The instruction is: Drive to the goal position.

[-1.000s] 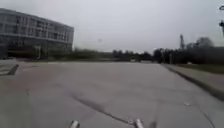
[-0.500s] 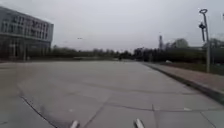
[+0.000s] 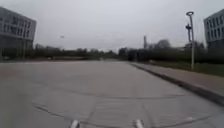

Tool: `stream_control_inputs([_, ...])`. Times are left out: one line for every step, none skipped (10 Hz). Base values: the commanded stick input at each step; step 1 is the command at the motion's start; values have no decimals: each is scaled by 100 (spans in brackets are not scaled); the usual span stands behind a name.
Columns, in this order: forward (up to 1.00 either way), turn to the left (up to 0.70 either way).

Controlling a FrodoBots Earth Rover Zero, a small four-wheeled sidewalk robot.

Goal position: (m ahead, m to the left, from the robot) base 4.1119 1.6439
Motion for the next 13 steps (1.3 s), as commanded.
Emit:
stream_control_inputs([100, 2])
stream_control_inputs([100, 2])
stream_control_inputs([100, 2])
stream_control_inputs([100, 2])
stream_control_inputs([100, 2])
stream_control_inputs([100, 2])
stream_control_inputs([100, 2])
stream_control_inputs([100, 2])
stream_control_inputs([100, 2])
stream_control_inputs([100, 2])
stream_control_inputs([100, 2])
stream_control_inputs([100, 2])
stream_control_inputs([100, 2])
